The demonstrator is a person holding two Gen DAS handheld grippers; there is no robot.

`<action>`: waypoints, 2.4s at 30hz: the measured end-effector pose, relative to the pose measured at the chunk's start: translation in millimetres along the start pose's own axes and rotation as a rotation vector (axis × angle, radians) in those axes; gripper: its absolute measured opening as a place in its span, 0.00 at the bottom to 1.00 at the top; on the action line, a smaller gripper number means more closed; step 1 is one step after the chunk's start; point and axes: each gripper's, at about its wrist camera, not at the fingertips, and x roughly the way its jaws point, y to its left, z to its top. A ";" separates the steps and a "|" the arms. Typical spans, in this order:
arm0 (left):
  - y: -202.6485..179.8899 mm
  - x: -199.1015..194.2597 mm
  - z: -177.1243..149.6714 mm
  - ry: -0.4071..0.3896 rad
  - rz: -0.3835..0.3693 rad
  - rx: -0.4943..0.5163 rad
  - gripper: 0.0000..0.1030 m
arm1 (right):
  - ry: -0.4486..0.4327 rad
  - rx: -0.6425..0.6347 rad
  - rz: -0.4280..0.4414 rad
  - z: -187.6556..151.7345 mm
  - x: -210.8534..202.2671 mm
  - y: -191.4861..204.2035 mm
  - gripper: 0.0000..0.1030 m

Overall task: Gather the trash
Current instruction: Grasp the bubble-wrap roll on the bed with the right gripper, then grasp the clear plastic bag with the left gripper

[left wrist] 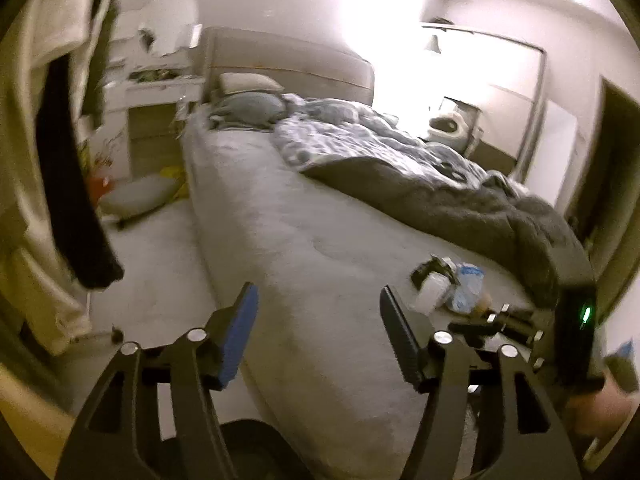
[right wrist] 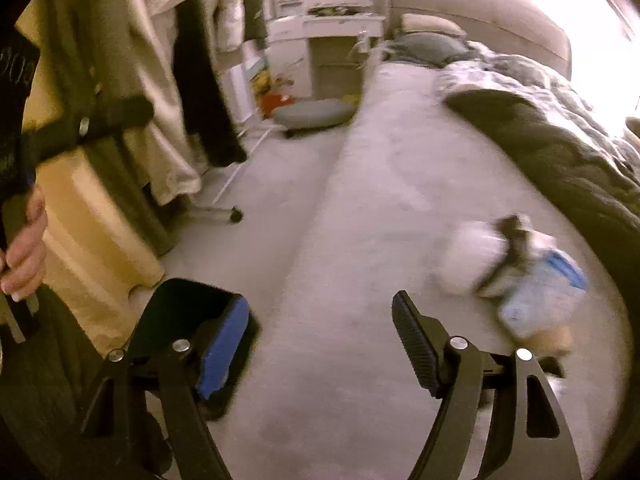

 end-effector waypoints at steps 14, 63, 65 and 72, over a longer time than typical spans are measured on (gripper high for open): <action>-54.8 68.6 -0.7 0.088 -0.162 0.046 0.72 | -0.062 0.122 -0.069 -30.6 -43.0 -89.5 0.83; -115.6 190.0 -3.6 0.253 -0.274 0.085 0.28 | -0.031 0.080 0.070 -72.0 -24.0 -126.0 0.80; -113.9 182.7 -0.2 0.239 -0.275 0.081 0.28 | -0.024 0.077 0.059 -73.8 -24.0 -125.7 0.80; -110.2 163.2 4.8 0.218 -0.267 0.077 0.28 | 0.030 0.066 0.025 -77.8 -12.0 -126.5 0.67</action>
